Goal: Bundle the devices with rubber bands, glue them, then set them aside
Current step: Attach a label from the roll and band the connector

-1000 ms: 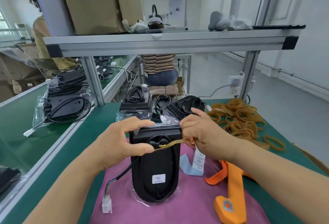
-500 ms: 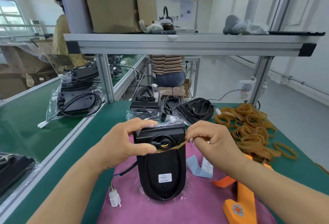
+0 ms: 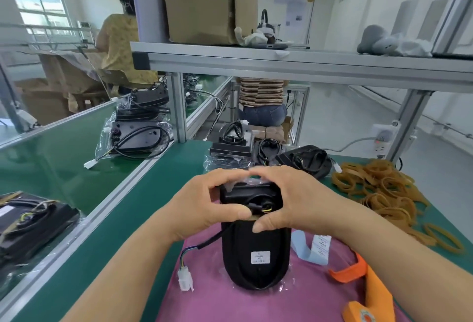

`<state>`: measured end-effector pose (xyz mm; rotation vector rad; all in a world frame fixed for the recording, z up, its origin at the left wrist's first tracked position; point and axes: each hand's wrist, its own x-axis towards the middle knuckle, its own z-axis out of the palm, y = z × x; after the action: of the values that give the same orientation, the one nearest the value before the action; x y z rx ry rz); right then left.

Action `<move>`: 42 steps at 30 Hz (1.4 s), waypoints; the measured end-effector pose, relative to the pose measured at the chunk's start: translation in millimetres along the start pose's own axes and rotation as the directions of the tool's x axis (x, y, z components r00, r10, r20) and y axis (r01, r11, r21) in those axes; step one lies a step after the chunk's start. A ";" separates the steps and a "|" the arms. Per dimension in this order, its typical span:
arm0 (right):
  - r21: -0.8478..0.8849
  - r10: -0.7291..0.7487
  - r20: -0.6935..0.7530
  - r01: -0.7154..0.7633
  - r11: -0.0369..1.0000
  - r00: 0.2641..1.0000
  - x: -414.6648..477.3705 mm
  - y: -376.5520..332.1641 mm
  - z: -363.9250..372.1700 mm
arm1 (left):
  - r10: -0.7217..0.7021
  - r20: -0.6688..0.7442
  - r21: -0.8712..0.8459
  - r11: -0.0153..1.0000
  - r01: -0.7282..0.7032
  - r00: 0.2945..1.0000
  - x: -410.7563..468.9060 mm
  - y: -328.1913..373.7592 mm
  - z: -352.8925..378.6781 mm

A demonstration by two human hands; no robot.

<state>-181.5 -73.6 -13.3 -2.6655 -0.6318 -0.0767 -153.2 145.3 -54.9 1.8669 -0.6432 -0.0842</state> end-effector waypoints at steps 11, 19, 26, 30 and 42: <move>0.509 0.153 0.094 -0.179 0.842 0.984 -10.7 45.2 -3.5 | -0.262 -0.143 -0.560 0.817 0.140 0.954 -25.8 -32.8 7.0; 0.719 0.061 0.201 -0.189 0.669 0.978 -7.9 64.6 -2.1 | -0.034 -0.239 -0.013 0.999 0.032 0.970 -25.6 -17.0 8.8; 0.729 0.024 0.205 -0.169 0.664 0.979 -2.9 66.6 4.4 | 0.371 -0.178 0.280 0.907 -0.314 0.911 -12.2 12.8 18.8; 0.679 0.049 0.205 -0.178 0.713 0.978 -1.0 63.3 5.7 | 0.392 -0.077 0.412 0.850 -0.329 0.917 -5.0 18.7 17.3; 0.598 0.033 0.162 -0.124 0.792 0.986 7.8 56.8 10.7 | 0.166 0.153 0.578 0.785 -0.225 0.974 -8.5 21.1 -6.2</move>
<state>-149.8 -112.6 -42.9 -2.0692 -0.4800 0.3001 -166.5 149.2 -35.8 2.3936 -1.0136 0.1921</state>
